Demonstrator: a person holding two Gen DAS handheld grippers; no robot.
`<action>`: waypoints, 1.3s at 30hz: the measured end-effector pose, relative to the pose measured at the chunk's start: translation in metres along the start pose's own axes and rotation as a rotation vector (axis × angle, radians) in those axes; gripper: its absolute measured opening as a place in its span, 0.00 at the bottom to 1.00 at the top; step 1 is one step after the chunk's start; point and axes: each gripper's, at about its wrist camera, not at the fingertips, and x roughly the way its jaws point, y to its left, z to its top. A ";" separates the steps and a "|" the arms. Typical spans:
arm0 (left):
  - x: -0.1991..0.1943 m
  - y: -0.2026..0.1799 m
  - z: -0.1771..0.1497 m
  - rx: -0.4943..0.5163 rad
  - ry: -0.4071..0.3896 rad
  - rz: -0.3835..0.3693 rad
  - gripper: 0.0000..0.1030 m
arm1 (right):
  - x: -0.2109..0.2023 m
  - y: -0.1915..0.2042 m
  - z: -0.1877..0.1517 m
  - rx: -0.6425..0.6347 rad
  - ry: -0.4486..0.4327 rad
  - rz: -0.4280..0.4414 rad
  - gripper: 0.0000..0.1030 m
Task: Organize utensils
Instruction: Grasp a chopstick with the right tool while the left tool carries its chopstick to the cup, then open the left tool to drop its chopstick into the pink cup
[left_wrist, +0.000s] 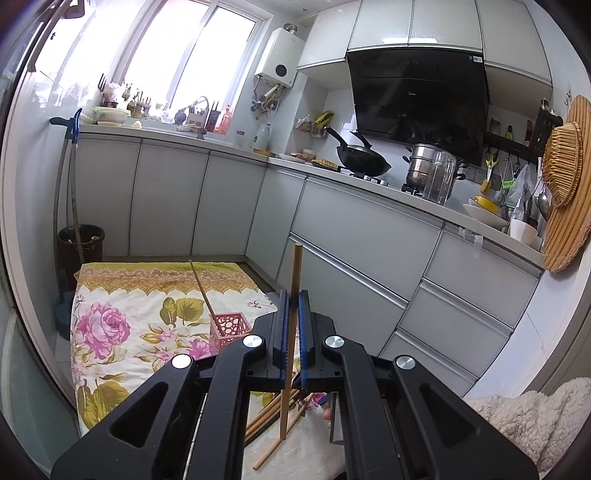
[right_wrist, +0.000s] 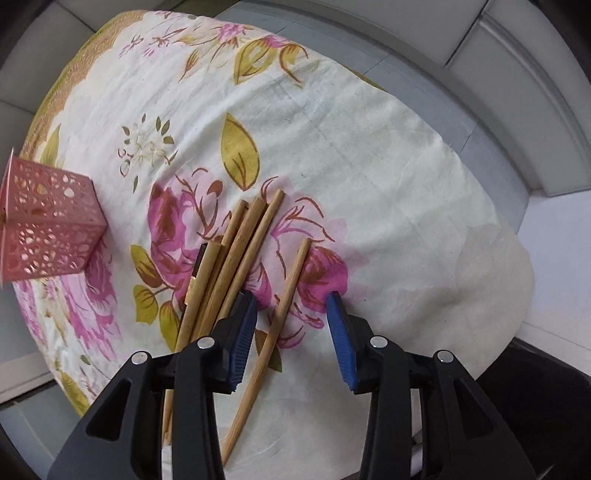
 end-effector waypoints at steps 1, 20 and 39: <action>-0.001 0.000 0.001 0.001 -0.004 0.001 0.04 | 0.000 -0.002 -0.005 -0.006 -0.030 -0.005 0.25; 0.002 -0.007 0.007 -0.040 -0.013 0.028 0.04 | -0.132 -0.088 -0.040 -0.110 -0.396 0.470 0.06; 0.077 -0.010 0.073 -0.001 -0.114 0.201 0.04 | -0.293 -0.110 -0.014 -0.207 -0.652 0.612 0.06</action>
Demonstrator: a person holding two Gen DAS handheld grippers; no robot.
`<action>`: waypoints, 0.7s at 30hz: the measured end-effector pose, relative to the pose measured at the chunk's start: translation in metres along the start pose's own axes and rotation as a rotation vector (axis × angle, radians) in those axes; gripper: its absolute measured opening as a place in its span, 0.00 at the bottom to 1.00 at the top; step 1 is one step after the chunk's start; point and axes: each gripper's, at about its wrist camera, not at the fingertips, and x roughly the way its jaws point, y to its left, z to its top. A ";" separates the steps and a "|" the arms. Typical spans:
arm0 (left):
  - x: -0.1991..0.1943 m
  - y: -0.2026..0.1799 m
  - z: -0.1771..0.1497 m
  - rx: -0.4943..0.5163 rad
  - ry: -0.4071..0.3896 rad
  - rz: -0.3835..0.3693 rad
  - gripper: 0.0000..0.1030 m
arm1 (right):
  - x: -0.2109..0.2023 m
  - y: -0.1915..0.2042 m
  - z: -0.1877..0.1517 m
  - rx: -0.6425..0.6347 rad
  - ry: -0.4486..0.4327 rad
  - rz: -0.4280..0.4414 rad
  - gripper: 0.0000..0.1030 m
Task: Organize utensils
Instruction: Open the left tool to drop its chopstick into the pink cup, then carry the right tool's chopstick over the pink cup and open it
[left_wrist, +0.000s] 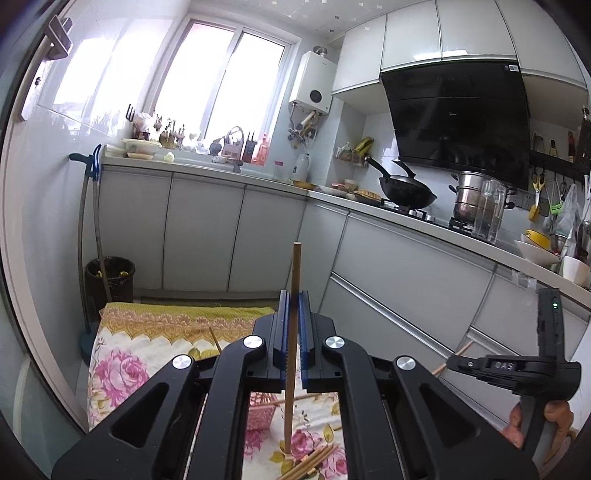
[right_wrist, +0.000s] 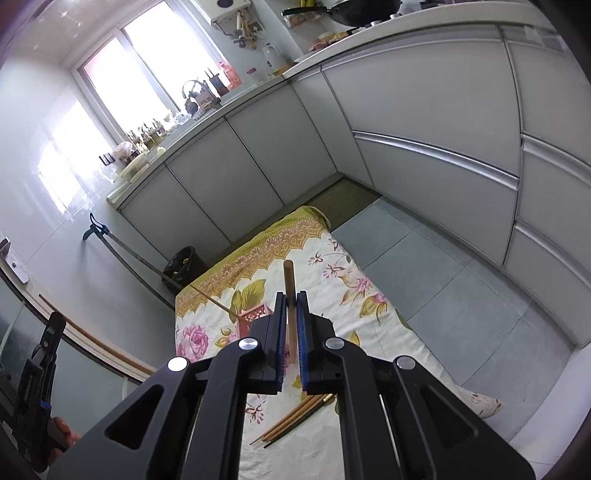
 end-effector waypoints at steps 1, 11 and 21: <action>0.008 0.000 0.003 -0.002 -0.004 0.002 0.04 | -0.001 -0.001 0.002 -0.001 -0.001 -0.001 0.06; 0.112 0.014 -0.006 0.010 0.034 0.149 0.04 | 0.021 -0.014 0.004 -0.016 0.042 -0.016 0.06; 0.181 0.043 -0.067 -0.002 0.187 0.229 0.04 | 0.042 -0.019 0.003 -0.018 0.062 -0.028 0.06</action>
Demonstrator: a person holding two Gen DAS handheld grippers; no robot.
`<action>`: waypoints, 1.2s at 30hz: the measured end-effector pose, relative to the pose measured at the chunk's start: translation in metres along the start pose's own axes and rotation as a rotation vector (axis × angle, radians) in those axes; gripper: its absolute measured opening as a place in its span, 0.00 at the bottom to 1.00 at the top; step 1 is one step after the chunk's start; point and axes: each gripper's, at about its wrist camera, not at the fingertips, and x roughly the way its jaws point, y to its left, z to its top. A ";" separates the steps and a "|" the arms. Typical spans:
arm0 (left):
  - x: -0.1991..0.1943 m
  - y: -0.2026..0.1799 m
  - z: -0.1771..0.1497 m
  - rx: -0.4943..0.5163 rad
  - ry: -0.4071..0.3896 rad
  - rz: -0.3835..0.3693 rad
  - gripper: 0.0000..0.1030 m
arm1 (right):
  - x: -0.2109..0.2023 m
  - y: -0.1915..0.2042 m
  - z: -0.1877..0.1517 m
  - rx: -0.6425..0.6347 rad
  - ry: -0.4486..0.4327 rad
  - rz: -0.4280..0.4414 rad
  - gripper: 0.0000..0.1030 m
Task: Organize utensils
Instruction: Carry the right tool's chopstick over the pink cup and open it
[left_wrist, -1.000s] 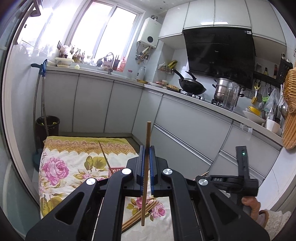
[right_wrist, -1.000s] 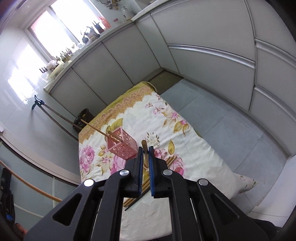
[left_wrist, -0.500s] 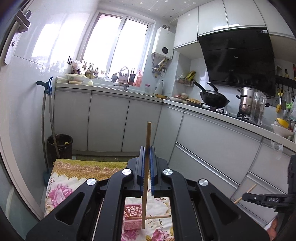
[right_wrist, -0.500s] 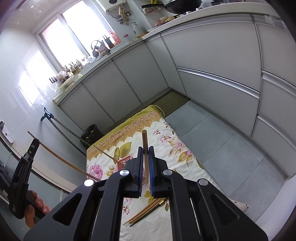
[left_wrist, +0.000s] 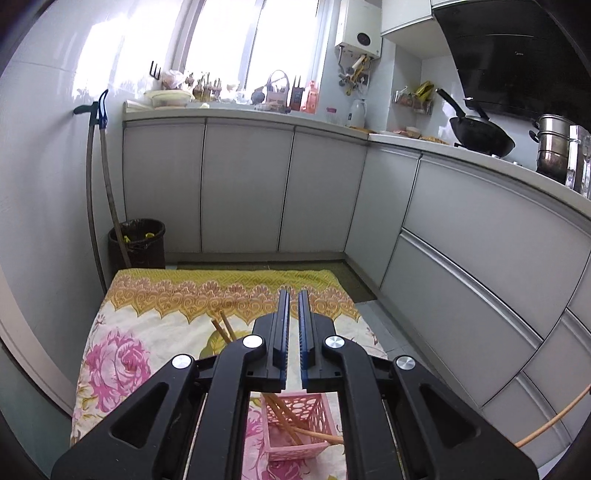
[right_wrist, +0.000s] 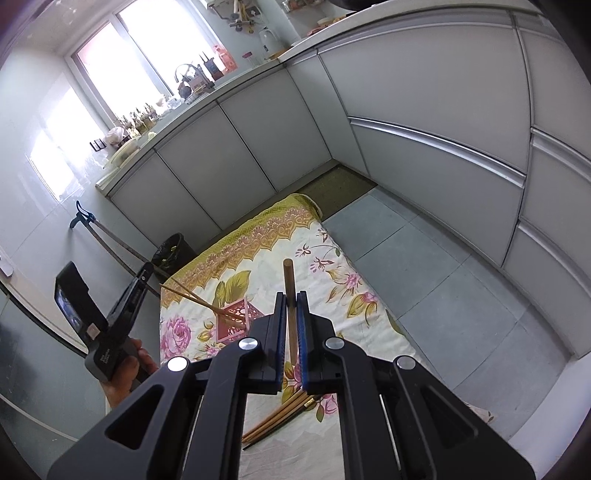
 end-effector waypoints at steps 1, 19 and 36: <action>0.001 0.003 -0.004 -0.009 0.006 -0.002 0.04 | 0.001 0.000 0.001 0.003 0.000 0.001 0.06; -0.140 0.054 -0.021 -0.125 -0.147 -0.036 0.04 | -0.012 0.089 0.076 -0.044 -0.155 0.081 0.06; -0.137 0.111 -0.038 -0.222 -0.103 -0.005 0.04 | 0.150 0.155 0.009 -0.225 -0.023 -0.079 0.06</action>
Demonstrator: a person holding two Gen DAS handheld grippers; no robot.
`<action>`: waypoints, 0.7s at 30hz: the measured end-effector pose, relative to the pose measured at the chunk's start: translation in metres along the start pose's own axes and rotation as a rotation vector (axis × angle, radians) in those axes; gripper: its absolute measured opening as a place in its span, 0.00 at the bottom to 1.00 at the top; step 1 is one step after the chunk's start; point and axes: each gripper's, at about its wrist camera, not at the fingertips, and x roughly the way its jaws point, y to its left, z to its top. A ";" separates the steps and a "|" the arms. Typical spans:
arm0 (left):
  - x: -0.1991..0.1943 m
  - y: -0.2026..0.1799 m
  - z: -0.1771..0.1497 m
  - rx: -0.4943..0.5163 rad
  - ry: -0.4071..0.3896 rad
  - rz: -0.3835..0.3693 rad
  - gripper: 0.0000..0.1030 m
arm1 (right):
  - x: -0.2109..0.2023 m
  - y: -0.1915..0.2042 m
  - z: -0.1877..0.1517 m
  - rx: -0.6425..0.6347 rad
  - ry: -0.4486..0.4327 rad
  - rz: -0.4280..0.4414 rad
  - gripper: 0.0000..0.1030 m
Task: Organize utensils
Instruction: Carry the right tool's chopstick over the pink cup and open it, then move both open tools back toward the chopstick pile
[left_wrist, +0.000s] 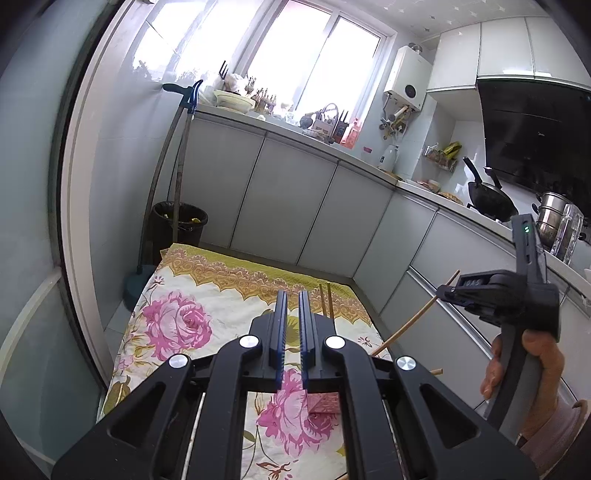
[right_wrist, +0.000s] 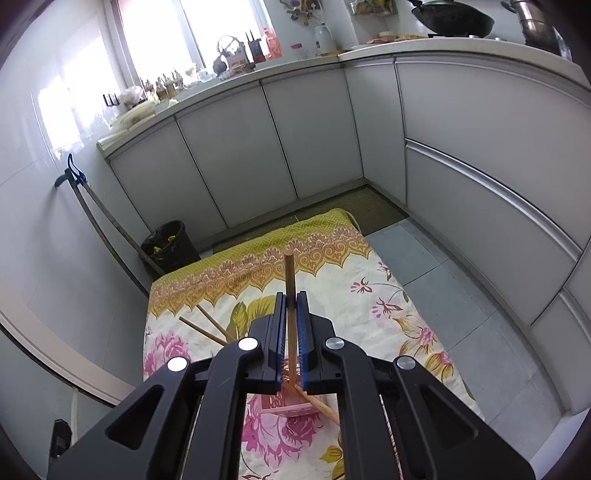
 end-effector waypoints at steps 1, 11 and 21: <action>0.000 0.001 0.000 0.000 0.001 -0.001 0.04 | 0.004 0.001 -0.002 -0.008 0.003 -0.004 0.06; -0.007 -0.001 0.002 -0.001 -0.001 -0.020 0.09 | 0.000 0.000 -0.003 0.041 -0.018 0.017 0.55; -0.013 -0.017 -0.002 0.056 0.033 -0.076 0.28 | -0.100 -0.070 -0.023 0.196 -0.200 0.093 0.86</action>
